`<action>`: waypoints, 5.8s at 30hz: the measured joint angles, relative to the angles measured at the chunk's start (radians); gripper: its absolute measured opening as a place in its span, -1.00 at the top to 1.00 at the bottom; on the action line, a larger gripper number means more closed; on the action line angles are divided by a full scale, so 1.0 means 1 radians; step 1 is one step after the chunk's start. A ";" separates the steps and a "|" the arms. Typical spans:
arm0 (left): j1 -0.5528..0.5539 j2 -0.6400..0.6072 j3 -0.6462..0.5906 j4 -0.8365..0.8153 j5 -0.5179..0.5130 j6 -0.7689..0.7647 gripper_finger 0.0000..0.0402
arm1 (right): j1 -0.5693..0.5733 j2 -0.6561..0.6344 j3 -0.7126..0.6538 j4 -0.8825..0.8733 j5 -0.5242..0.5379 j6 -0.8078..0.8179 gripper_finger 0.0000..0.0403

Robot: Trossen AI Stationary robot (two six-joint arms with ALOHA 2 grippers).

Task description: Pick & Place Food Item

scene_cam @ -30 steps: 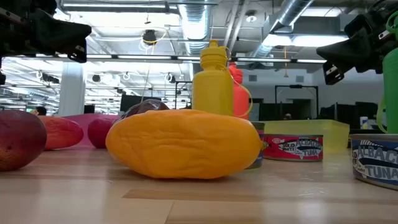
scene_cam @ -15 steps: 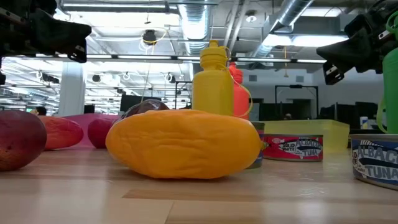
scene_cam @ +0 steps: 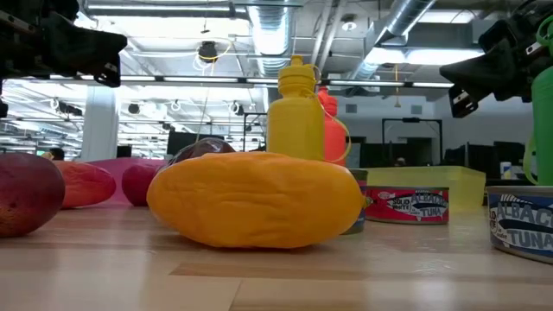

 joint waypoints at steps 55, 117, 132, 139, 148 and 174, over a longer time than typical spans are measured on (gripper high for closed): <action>0.000 0.000 0.000 0.000 0.000 0.000 1.00 | 0.014 0.133 0.351 -0.008 0.234 0.101 0.42; 0.000 0.056 0.000 0.089 -0.001 0.000 1.00 | 1.261 1.197 1.487 -1.629 0.388 1.061 -0.20; 0.000 0.164 0.000 0.092 -0.001 0.000 1.00 | 1.266 1.250 1.374 -1.555 0.422 1.056 -0.20; 0.000 0.164 0.000 0.169 -0.001 0.000 1.00 | 1.267 1.249 1.303 -1.479 0.421 1.046 -0.20; 0.000 0.164 0.000 0.175 -0.001 0.000 1.00 | 1.266 1.249 1.263 -1.471 0.421 1.038 -0.11; 0.000 0.164 0.000 0.175 -0.006 0.000 1.00 | 1.266 1.235 1.263 -1.460 0.414 1.070 0.78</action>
